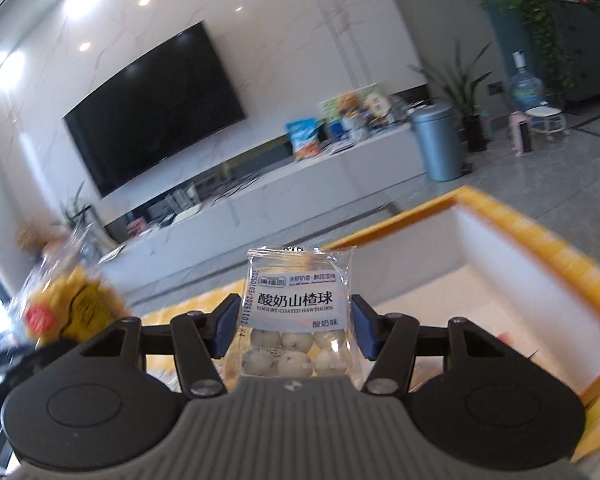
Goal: Organize snacks
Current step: 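Lift the yogurt hawthorn pack and bread-stick bag and carry them over the orange box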
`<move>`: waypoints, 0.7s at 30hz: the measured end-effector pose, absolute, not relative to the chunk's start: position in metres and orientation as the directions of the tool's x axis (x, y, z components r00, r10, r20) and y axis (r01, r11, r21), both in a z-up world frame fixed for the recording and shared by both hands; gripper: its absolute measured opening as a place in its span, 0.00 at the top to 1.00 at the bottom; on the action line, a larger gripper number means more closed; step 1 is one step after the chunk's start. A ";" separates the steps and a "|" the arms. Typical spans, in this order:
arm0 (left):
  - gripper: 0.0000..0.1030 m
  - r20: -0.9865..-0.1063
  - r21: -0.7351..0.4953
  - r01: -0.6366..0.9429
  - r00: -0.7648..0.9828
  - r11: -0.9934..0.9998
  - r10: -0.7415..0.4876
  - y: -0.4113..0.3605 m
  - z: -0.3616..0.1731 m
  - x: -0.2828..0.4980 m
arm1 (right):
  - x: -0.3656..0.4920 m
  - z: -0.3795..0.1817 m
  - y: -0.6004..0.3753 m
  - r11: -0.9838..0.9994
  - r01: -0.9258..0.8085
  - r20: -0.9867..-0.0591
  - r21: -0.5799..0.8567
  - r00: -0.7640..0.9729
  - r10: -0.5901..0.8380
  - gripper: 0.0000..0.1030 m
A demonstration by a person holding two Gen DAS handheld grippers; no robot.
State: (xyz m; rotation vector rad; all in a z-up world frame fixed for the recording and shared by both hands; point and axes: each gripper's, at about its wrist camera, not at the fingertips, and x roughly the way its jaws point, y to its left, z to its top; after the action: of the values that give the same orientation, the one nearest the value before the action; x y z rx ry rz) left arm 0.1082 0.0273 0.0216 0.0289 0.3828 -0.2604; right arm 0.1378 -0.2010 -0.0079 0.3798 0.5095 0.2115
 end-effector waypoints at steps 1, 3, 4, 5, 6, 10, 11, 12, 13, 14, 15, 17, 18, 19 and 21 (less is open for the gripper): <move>0.71 -0.373 -0.031 0.264 0.892 0.964 -0.256 0.025 0.022 0.113 | 0.144 -0.005 -0.212 0.911 -0.081 -0.442 0.404 0.855 0.272 0.44; 0.71 -0.372 -0.049 0.265 0.890 0.963 -0.264 0.017 0.021 0.121 | 0.164 -0.003 -0.231 0.907 -0.053 -0.474 0.417 0.839 0.267 0.44; 0.71 -0.371 -0.057 0.268 0.889 0.962 -0.269 0.014 0.021 0.126 | 0.177 -0.005 -0.238 0.903 -0.053 -0.487 0.427 0.827 0.279 0.44; 0.71 -0.368 -0.070 0.275 0.886 0.959 -0.281 0.011 0.019 0.129 | 0.192 -0.008 -0.242 0.900 -0.050 -0.510 0.433 0.809 0.291 0.44; 0.71 -0.365 -0.085 0.283 0.883 0.955 -0.295 0.009 0.018 0.133 | 0.207 -0.013 -0.245 0.899 -0.039 -0.535 0.437 0.792 0.295 0.44; 0.71 -0.369 -0.124 0.299 0.871 0.946 -0.324 0.002 0.009 0.146 | 0.246 -0.043 -0.244 0.902 -0.046 -0.608 0.430 0.724 0.327 0.44; 0.71 -0.373 -0.133 0.300 0.868 0.945 -0.328 0.001 0.007 0.151 | 0.248 -0.050 -0.242 0.900 -0.056 -0.619 0.432 0.708 0.341 0.44; 0.71 -0.377 -0.146 0.300 0.864 0.943 -0.333 0.000 0.005 0.156 | 0.249 -0.057 -0.241 0.896 -0.063 -0.624 0.440 0.696 0.355 0.44; 0.71 -0.383 -0.157 0.301 0.859 0.940 -0.339 0.000 0.003 0.160 | 0.250 -0.063 -0.240 0.892 -0.072 -0.631 0.446 0.682 0.371 0.44; 0.71 -0.390 -0.166 0.301 0.854 0.939 -0.343 -0.002 0.001 0.163 | 0.252 -0.067 -0.237 0.891 -0.080 -0.639 0.447 0.669 0.380 0.44; 0.71 -0.396 -0.170 0.304 0.850 0.937 -0.347 -0.002 -0.001 0.167 | 0.253 -0.071 -0.234 0.894 -0.088 -0.647 0.439 0.660 0.383 0.44; 0.71 -0.397 -0.173 0.315 0.845 0.933 -0.359 -0.003 -0.004 0.169 | 0.255 -0.076 -0.230 0.905 -0.102 -0.666 0.413 0.644 0.376 0.44; 0.71 -0.399 -0.176 0.319 0.842 0.931 -0.364 -0.003 -0.005 0.171 | 0.256 -0.079 -0.228 0.908 -0.107 -0.671 0.406 0.639 0.375 0.43; 0.71 -0.402 -0.178 0.320 0.840 0.931 -0.366 -0.002 -0.006 0.172 | 0.257 -0.081 -0.227 0.907 -0.109 -0.673 0.408 0.635 0.379 0.41; 0.71 -0.410 -0.184 0.314 0.837 0.931 -0.363 -0.004 -0.008 0.172 | 0.261 -0.083 -0.229 0.894 -0.095 -0.678 0.438 0.618 0.397 0.34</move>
State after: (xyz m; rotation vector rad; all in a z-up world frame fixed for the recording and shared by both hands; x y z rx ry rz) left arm 0.1716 -0.0038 -0.0081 -0.1115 0.4551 -0.3587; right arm 0.2606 -0.2288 -0.0826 0.3812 0.8624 0.2910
